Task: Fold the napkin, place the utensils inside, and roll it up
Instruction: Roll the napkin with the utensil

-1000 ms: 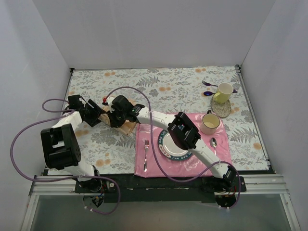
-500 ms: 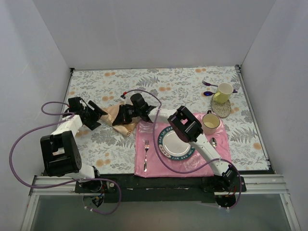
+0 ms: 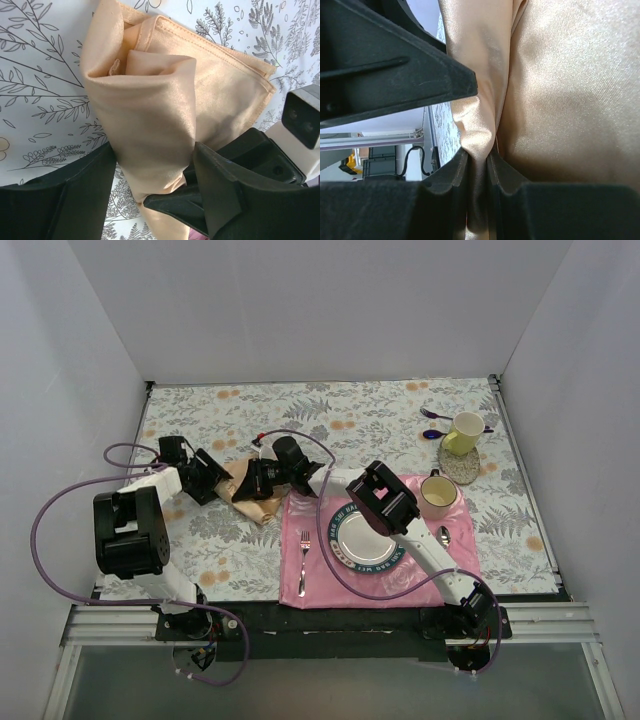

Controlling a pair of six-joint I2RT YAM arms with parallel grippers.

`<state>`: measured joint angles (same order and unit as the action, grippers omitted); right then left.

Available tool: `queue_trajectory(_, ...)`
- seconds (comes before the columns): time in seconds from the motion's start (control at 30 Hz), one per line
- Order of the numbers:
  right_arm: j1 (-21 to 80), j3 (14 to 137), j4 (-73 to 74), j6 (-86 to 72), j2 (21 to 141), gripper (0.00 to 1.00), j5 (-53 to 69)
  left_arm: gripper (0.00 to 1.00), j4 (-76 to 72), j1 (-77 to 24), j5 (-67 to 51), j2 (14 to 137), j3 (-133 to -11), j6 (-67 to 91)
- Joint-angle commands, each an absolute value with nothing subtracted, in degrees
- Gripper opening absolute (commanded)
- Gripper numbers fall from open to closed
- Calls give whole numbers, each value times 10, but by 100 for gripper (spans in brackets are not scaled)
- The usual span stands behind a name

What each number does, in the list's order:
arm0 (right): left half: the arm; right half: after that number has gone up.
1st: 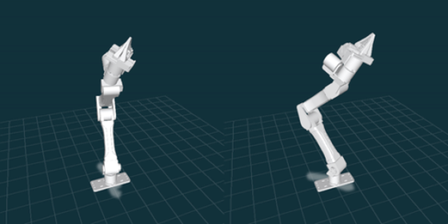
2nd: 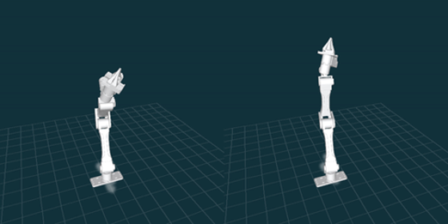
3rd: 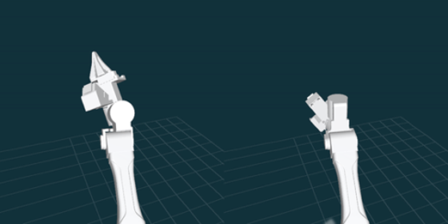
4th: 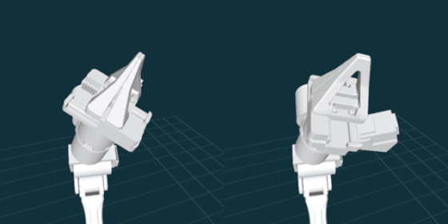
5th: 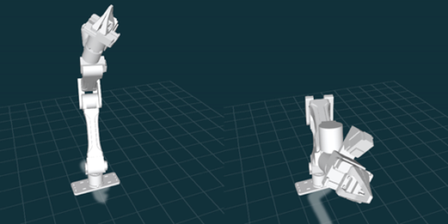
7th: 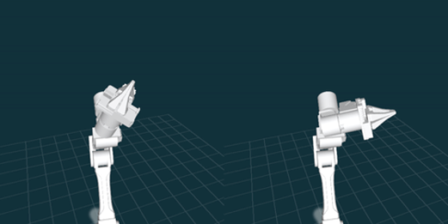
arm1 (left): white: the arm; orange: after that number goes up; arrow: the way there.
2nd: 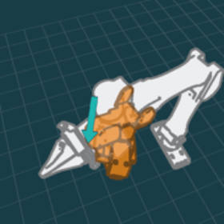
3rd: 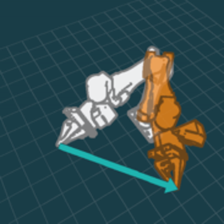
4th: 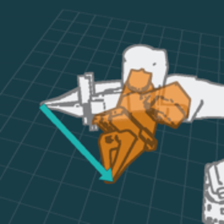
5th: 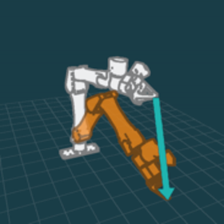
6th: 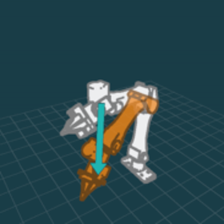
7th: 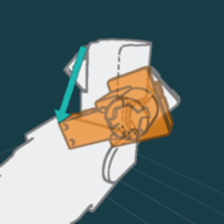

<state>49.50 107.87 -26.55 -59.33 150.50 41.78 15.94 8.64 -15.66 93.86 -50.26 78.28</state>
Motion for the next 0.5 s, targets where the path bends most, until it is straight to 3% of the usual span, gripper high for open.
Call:
queue_trajectory(0.0, 494, 1101, -231, -548, 1514, 18, 440, 55, 157, 85, -113, 953, -502, 745)
queue_trajectory(0.1, 492, 1119, -168, -483, 1502, 23, 432, 45, 156, 85, -108, 971, -501, 721)
queue_trajectory(0.17, 493, 1135, -119, -436, 1494, 27, 425, 44, 149, 85, -108, 974, -491, 715)
queue_trajectory(0.3, 493, 1144, -11, -299, 1459, 47, 387, 40, 137, 86, -119, 977, -482, 709)
queue_trajectory(0.47, 504, 1204, 153, -98, 1418, 64, 309, 38, 134, 86, -141, 983, -483, 713)
